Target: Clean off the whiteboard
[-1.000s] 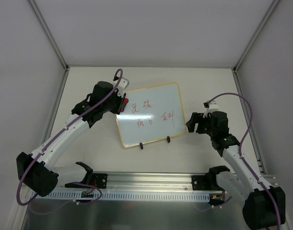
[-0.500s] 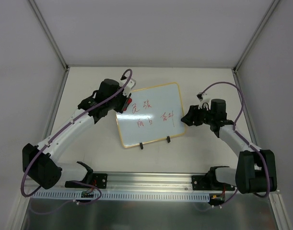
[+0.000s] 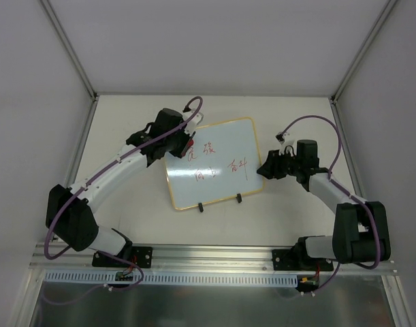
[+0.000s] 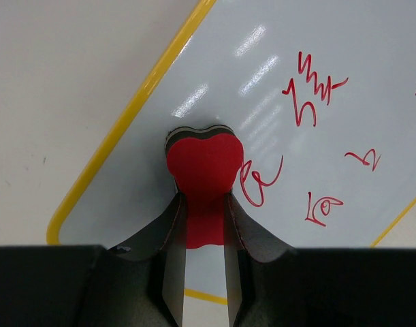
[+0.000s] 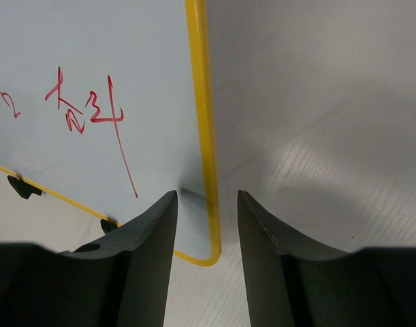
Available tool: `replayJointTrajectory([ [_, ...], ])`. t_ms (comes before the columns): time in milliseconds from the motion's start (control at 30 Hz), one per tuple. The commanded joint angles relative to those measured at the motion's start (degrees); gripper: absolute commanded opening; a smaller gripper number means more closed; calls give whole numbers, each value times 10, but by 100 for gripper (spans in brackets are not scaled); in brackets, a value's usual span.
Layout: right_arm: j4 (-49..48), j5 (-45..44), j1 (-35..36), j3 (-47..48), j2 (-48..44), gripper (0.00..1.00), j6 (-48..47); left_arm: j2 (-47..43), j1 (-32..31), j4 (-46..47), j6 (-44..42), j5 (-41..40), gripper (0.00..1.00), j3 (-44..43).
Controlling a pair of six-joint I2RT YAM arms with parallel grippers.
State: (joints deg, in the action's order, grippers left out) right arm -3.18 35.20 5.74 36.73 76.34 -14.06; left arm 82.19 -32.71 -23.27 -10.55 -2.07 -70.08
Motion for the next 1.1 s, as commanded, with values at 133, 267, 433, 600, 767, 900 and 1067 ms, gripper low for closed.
replayJointTrajectory([
  [133,4,27,-2,30,9,41,-9,21,-20,38,7,-41,6,10],
  [267,9,29,-2,27,11,41,-1,18,-30,68,21,-52,4,36],
  [433,18,32,-2,25,13,38,2,11,-41,79,29,-64,4,60],
  [600,18,19,-2,5,-7,30,13,-3,-62,84,47,-80,4,88],
  [767,19,2,-2,-21,-42,20,25,-13,-89,89,70,-97,4,112],
  [900,19,-14,0,-36,-61,15,31,-4,-120,102,93,-124,1,137],
  [1067,20,-21,2,-46,-71,10,40,30,-160,114,132,-155,0,139],
])
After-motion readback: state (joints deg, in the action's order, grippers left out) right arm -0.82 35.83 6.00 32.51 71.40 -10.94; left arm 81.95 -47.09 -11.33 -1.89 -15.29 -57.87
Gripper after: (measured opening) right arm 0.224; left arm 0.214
